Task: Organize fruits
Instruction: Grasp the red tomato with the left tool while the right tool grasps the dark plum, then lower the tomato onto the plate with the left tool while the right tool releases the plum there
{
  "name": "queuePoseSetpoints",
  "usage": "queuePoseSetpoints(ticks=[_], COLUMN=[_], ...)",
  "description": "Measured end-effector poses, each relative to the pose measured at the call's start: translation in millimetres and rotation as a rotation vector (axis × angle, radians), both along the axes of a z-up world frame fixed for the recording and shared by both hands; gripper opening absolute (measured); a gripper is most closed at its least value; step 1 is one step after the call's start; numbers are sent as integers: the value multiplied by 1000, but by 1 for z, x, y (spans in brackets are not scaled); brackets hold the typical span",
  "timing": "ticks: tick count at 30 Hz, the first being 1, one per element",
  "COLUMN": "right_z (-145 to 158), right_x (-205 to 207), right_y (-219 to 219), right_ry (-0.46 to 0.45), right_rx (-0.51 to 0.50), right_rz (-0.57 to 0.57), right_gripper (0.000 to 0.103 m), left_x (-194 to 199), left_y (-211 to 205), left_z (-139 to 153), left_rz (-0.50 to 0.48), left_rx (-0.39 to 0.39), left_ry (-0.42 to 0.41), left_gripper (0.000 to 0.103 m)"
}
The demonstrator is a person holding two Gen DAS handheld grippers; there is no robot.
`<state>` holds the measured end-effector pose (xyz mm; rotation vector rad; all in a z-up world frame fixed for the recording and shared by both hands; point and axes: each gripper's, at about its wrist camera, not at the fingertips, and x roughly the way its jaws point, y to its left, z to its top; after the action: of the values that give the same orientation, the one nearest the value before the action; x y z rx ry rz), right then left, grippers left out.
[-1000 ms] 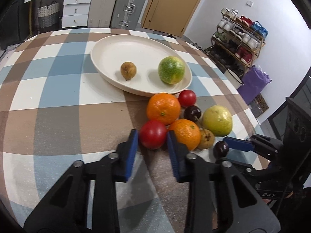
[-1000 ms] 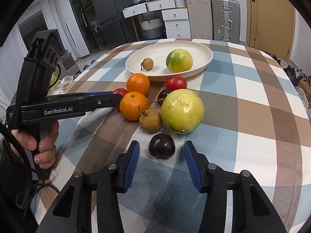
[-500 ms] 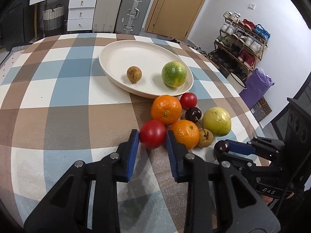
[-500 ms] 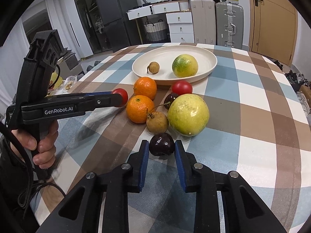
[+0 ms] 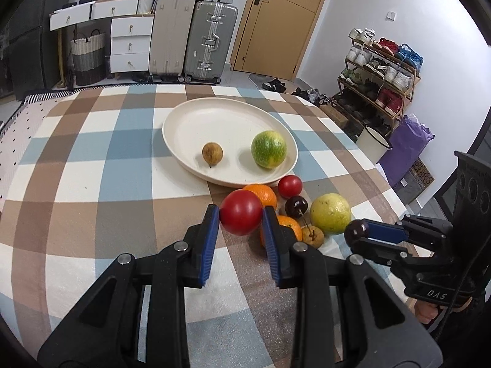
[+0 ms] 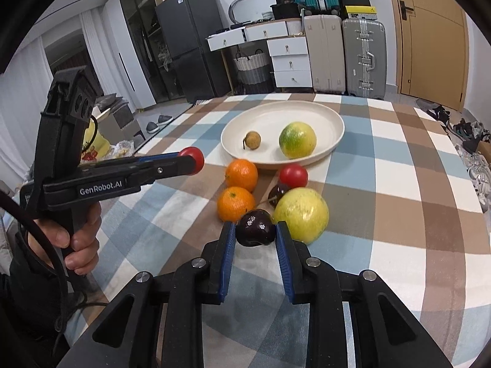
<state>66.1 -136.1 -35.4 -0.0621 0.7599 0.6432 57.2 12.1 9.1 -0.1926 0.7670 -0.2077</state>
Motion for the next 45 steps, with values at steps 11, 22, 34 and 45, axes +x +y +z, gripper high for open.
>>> queuePoseSetpoints(ticks=[11,22,34,45], right_z=[29,51,55,41], right_x=[20,53,93,132], right_y=[-7,-14,-20,-11], right_ry=[-60,-91,-73,-39], right_rx=[58,87,93,68], right_rz=[-24,-28,-46,-58], right_gripper=[27,27,27,27], left_x=[15,39,65,101], left_y=[10,11,11,8], left_z=[17,29,31,19], left_rz=[31,56,67,69], left_rx=[23,48,71,85], left_ry=[-35,-64,-69,-52], left_gripper=[26,26,26,26])
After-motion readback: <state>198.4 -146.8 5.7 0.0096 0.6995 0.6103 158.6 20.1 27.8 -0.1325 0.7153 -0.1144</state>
